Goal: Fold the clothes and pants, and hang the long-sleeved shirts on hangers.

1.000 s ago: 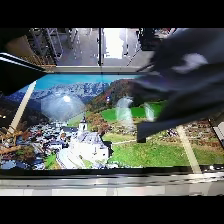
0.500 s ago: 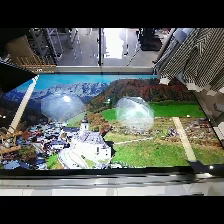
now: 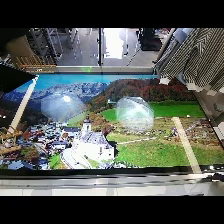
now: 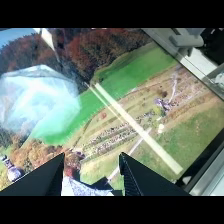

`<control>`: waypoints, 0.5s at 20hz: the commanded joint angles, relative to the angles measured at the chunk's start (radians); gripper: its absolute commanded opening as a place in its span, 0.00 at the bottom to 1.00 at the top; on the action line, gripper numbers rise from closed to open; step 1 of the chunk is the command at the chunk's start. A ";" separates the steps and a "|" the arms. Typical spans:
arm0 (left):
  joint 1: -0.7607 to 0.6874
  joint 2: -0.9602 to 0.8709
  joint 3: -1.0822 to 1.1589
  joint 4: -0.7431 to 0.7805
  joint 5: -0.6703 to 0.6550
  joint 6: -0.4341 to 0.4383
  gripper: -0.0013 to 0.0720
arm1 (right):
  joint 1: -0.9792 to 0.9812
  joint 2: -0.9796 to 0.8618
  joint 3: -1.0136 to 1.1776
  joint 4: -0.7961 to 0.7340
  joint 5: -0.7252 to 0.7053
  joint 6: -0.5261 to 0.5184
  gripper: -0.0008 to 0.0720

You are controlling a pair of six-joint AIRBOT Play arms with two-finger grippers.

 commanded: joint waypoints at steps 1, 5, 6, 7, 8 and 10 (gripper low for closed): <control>0.000 0.000 0.000 0.003 0.000 0.000 0.54 | -0.065 -0.021 -0.004 -0.011 0.014 0.032 0.03; 0.000 0.000 0.000 0.003 0.000 0.000 0.54 | -0.129 -0.021 -0.005 0.006 0.153 0.037 0.03; 0.000 0.000 0.000 0.003 0.000 0.000 0.54 | -0.131 -0.019 -0.005 0.026 0.147 0.012 0.03; 0.000 0.000 0.000 0.003 0.000 0.000 0.54 | -0.131 -0.019 -0.005 0.063 0.129 -0.058 0.03; 0.000 0.000 0.000 0.003 0.000 0.000 0.54 | -0.131 -0.015 -0.005 0.137 0.122 -0.165 0.04; 0.000 0.000 0.000 0.003 0.000 0.000 0.54 | -0.126 -0.013 -0.005 0.243 0.122 -0.325 0.33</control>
